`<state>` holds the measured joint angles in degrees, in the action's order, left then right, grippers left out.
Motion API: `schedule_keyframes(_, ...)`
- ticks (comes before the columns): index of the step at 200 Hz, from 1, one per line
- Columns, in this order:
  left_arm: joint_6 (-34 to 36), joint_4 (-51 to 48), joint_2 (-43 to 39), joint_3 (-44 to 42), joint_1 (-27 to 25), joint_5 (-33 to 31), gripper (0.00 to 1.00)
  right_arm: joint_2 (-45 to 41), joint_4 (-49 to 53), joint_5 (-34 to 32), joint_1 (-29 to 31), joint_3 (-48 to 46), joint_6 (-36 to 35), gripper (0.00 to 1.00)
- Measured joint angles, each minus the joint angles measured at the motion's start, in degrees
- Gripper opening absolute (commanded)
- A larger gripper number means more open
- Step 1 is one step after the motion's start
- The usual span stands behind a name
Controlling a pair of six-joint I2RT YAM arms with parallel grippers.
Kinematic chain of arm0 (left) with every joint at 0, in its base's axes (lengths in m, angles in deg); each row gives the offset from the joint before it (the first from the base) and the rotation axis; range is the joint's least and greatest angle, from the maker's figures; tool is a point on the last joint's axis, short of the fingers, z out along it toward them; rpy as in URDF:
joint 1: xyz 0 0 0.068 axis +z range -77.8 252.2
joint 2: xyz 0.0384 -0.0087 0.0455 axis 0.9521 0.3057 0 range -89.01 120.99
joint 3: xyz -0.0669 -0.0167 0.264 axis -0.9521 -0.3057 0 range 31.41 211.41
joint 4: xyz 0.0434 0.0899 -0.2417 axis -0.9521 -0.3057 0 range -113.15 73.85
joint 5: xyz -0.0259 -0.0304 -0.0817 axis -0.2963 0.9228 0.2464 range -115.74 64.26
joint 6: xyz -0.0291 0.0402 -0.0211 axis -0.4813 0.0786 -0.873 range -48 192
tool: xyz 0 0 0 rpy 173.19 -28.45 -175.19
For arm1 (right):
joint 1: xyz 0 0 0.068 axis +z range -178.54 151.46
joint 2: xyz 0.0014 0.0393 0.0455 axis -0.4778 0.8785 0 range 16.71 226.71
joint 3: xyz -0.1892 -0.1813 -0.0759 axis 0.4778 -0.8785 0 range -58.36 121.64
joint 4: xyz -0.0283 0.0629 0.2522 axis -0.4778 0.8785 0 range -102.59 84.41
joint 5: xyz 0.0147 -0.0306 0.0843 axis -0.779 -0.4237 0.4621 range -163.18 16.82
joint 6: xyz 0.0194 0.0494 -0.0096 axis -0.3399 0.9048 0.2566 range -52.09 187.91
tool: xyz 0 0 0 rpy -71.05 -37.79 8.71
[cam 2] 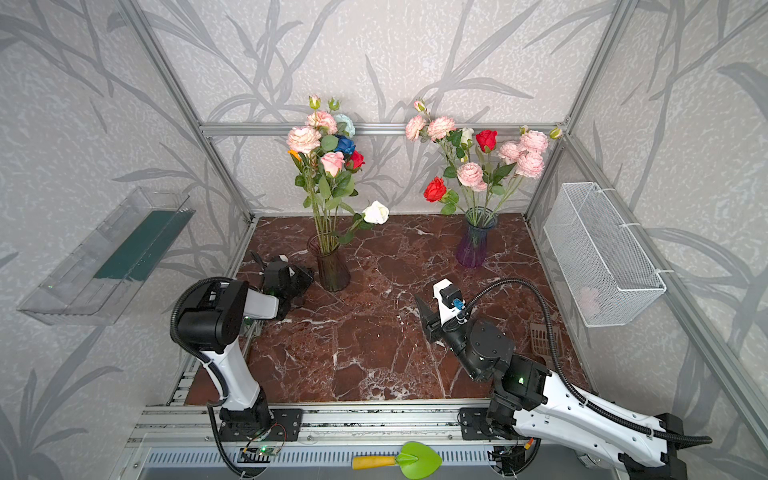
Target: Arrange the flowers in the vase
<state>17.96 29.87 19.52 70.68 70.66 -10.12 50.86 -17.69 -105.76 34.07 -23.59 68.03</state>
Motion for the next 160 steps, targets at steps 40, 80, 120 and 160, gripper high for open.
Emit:
schedule_keyframes(40,0.46,1.09,2.54,0.17,-1.27,0.55,0.00,-1.40,0.61,-0.31,0.00,0.02,-0.02,0.51)
schedule_keyframes(80,1.53,0.98,3.78,2.40,-1.53,1.16,0.00,-2.16,1.11,-0.66,0.00,0.15,0.00,0.51)
schedule_keyframes(120,2.73,0.26,4.81,5.44,-2.14,2.34,0.00,-1.81,1.16,-1.05,0.00,0.15,0.00,0.51)
schedule_keyframes(160,4.61,-1.46,5.44,7.93,-3.63,2.86,0.00,-1.84,1.18,-1.49,0.00,0.15,-0.17,0.51)
